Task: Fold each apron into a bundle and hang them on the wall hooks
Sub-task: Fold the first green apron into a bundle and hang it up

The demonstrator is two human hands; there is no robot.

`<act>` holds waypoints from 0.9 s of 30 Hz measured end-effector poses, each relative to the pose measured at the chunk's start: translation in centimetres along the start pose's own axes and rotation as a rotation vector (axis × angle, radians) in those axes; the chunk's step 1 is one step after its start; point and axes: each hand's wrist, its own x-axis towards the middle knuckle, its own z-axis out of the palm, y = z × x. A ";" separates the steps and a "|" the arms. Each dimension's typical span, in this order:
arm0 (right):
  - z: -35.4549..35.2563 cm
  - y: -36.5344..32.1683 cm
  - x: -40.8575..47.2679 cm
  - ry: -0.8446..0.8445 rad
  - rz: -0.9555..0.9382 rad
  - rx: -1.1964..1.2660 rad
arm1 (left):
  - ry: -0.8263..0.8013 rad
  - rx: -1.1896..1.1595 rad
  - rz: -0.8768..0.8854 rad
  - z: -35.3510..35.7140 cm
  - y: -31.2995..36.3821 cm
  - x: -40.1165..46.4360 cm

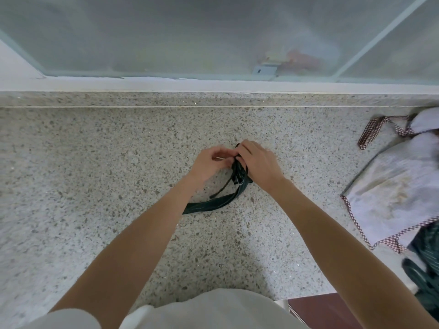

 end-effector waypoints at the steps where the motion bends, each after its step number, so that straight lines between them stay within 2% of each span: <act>1: -0.2 0.0 -0.2 0.034 -0.013 0.019 | -0.031 -0.010 -0.012 -0.2 0.1 -0.1; 4: -0.2 0.2 -0.8 0.108 -0.026 0.101 | -0.117 0.001 -0.052 -0.5 0.5 -0.2; 8: 0.5 0.1 -1.1 0.139 0.019 0.220 | -0.163 0.208 -0.053 -1.2 0.7 0.2; 12: 1.0 -0.5 -1.3 0.168 0.098 0.362 | -0.186 0.655 0.176 -2.6 1.1 0.4; 15: 2.0 -1.5 -1.4 0.176 0.100 0.354 | -0.192 0.937 0.379 -3.8 0.9 0.4; 19: 3.6 -2.8 -1.3 0.182 0.133 0.289 | -0.029 1.270 0.394 -3.9 -1.5 -0.2; 23: 4.6 -3.5 -1.9 0.158 0.169 0.291 | 0.045 1.286 0.377 -4.7 -3.4 -0.8; 27: 4.1 -4.3 -3.0 0.206 0.306 0.422 | 0.072 1.286 0.374 -5.7 -4.0 -1.1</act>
